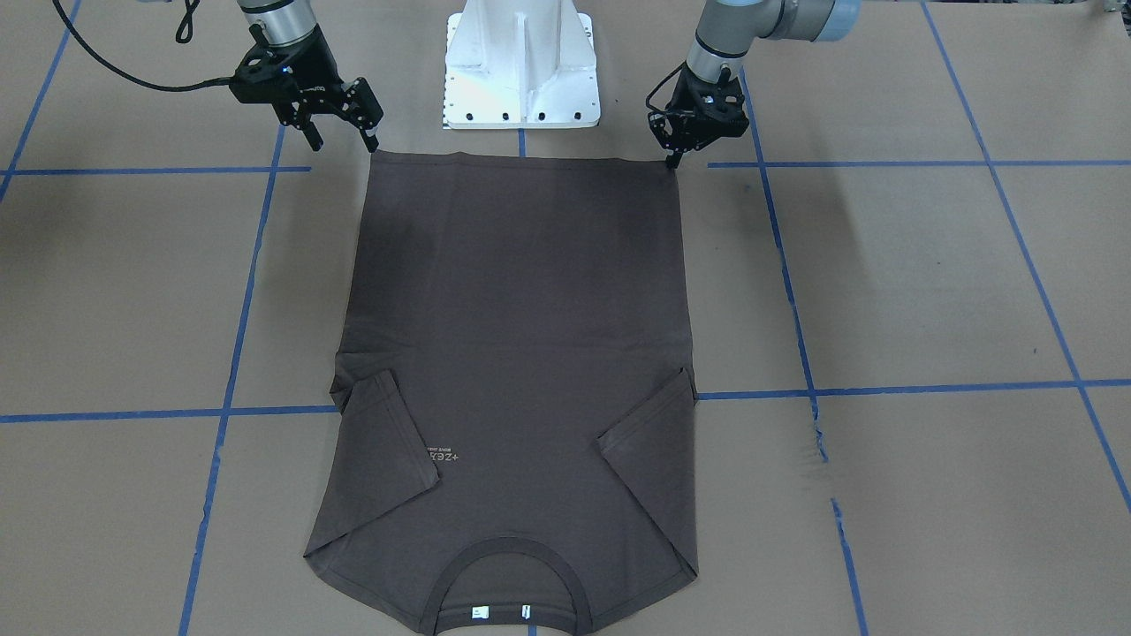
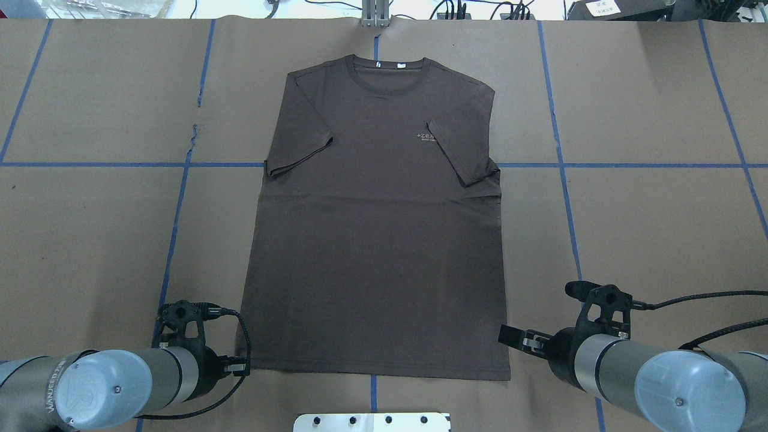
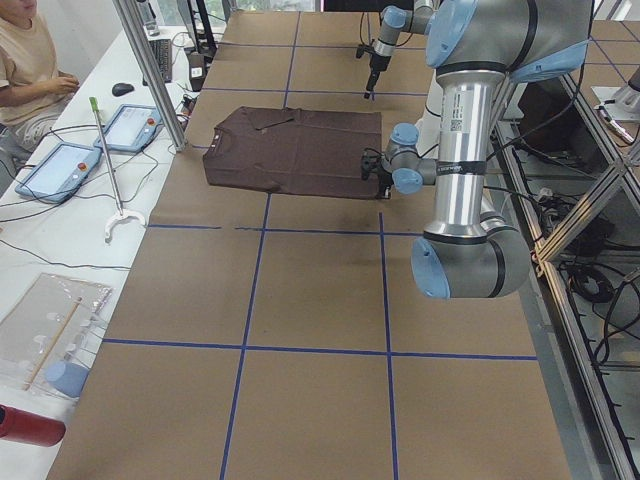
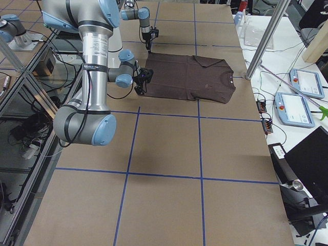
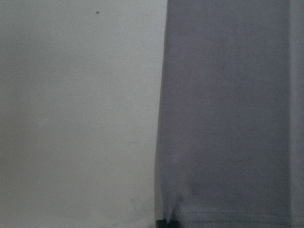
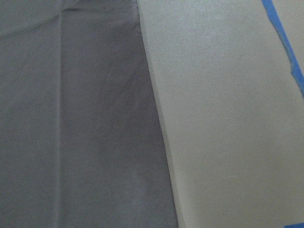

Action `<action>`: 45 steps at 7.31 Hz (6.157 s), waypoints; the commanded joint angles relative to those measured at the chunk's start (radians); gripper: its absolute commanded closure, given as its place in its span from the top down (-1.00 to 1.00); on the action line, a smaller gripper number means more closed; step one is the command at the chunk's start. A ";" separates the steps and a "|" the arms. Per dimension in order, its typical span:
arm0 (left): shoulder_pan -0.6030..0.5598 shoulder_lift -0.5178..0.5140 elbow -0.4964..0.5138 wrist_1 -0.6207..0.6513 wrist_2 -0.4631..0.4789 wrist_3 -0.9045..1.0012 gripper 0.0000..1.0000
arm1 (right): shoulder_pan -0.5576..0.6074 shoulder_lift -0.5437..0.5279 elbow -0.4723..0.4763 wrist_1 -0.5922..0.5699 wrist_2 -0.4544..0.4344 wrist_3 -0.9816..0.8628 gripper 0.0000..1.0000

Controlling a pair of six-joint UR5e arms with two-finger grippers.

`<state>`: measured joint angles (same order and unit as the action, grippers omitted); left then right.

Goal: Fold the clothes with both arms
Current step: 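Grasp both hem corners with the left and right grippers, then lift the hem with both grippers and fold it toward the collar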

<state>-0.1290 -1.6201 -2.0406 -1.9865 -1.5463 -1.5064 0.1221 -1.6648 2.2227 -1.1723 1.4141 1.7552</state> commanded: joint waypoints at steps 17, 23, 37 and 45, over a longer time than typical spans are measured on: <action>-0.001 -0.001 -0.019 0.000 0.069 0.003 -1.00 | -0.142 0.108 -0.104 -0.135 -0.101 0.199 -1.00; -0.017 -0.106 -0.566 0.658 -0.121 0.035 -1.00 | -0.122 0.111 0.378 -0.598 -0.003 0.194 -1.00; -0.620 -0.585 0.422 0.219 -0.213 0.549 -1.00 | 0.620 0.733 -0.510 -0.440 0.310 -0.206 -1.00; -0.624 -0.620 0.700 0.012 -0.209 0.581 -1.00 | 0.656 0.728 -0.818 -0.181 0.309 -0.299 -1.00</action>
<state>-0.7531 -2.2427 -1.3415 -1.9739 -1.7543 -0.9260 0.7745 -0.9339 1.4073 -1.3532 1.7213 1.4697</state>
